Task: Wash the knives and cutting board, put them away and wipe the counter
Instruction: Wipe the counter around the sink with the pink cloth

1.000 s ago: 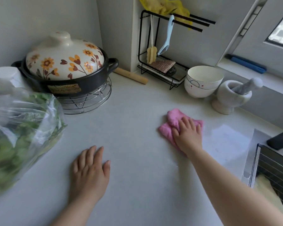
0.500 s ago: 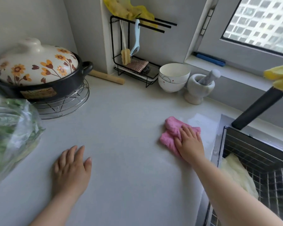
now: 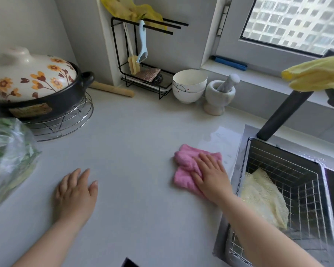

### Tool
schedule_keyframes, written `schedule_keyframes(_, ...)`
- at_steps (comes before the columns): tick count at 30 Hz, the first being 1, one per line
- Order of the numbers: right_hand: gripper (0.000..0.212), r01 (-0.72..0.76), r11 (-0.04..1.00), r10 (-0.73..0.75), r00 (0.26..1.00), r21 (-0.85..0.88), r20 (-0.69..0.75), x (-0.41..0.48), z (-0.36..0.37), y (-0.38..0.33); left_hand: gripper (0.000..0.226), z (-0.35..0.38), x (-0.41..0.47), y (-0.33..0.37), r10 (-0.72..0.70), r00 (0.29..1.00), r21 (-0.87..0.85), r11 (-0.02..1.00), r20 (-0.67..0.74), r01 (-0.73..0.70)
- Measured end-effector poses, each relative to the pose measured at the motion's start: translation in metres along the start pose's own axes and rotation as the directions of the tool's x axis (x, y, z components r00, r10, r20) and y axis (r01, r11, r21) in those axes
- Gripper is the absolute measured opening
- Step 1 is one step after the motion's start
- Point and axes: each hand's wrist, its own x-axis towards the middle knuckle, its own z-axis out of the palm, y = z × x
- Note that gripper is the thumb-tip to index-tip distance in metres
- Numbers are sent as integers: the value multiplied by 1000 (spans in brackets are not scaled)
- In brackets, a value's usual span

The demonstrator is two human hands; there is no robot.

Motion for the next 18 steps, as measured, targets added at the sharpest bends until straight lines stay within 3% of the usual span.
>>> schedule_keyframes(3, 62, -235, 971, 236, 972, 43, -15, -3, -3, 12, 35, 1, -1, 3, 38, 999, -11, 999, 27, -38)
schedule_keyframes(6, 63, -326, 945, 326, 943, 19, -71, -26, 17, -25, 37, 12, -4, 26, 264, 964, -39, 964, 31, -262)
schedule_keyframes(8, 67, -249, 968, 250, 958, 30, -142, -48, 31, -48, 44, 21, -3, 52, 400, 916, -51, 916, 35, -398)
schedule_keyframes(11, 54, -70, 996, 73, 996, 50, -57, -66, 40, -52, 45, 29, 2, 95, 524, 844, -61, 852, 114, -520)
schedule_keyframes(13, 53, -71, 997, 73, 994, 32, -76, -58, 33, -35, 47, 40, 9, 115, 561, 817, -77, 828, 134, -556)
schedule_keyframes(15, 63, -162, 987, 163, 983, 25, -82, -37, 21, -11, 51, 44, 14, 136, 564, 813, -141, 825, 142, -548)
schedule_keyframes(18, 100, -293, 953, 297, 953, 70, -56, -1, 1, 34, 57, 50, 21, 157, 520, 832, -120, 854, 193, -505)
